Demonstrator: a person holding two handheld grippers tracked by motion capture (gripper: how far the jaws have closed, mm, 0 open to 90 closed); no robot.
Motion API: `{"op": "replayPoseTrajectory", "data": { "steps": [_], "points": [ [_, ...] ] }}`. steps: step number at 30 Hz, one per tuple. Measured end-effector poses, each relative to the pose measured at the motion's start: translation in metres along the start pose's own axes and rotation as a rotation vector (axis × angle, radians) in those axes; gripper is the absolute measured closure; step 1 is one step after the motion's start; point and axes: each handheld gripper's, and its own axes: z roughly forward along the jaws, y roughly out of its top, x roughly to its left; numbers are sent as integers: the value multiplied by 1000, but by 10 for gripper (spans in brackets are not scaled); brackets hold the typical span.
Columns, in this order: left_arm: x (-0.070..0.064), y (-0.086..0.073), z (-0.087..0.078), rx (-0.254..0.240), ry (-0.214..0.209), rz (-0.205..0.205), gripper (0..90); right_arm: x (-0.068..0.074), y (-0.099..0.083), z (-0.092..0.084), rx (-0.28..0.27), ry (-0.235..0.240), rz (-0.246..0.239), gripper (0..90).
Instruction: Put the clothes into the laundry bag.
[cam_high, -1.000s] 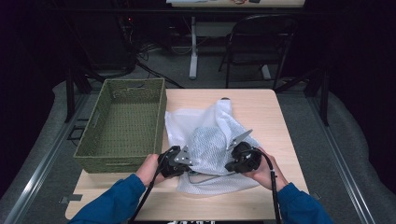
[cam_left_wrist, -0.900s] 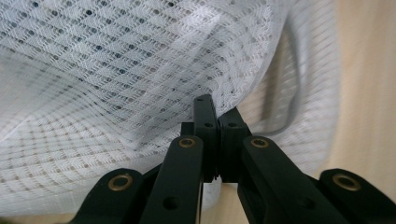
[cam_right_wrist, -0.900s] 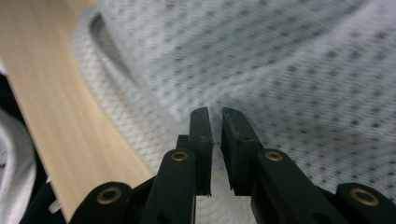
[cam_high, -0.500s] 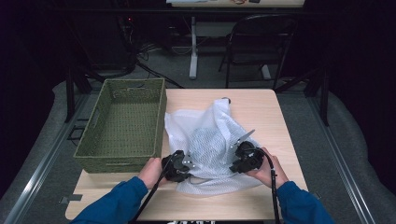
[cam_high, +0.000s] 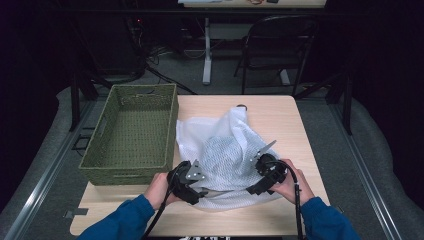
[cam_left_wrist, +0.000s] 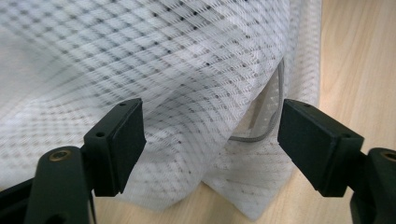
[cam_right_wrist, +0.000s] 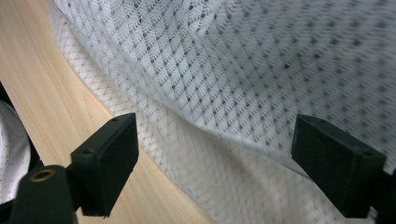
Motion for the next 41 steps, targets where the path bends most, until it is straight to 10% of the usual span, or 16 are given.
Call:
{"op": "replayPoseTrajectory", "data": {
  "steps": [18, 31, 41],
  "points": [
    [2, -49, -79, -92, 139, -224, 52, 21, -33, -51, -130, -193, 60, 38],
    [-1, -99, -112, -84, 250, -345, 18, 26, -82, -70, -183, -194, 172, 67],
    [7, -108, -103, -53, 257, -380, 5, 18, -87, -59, -146, -160, 197, 75]
  ]
}}
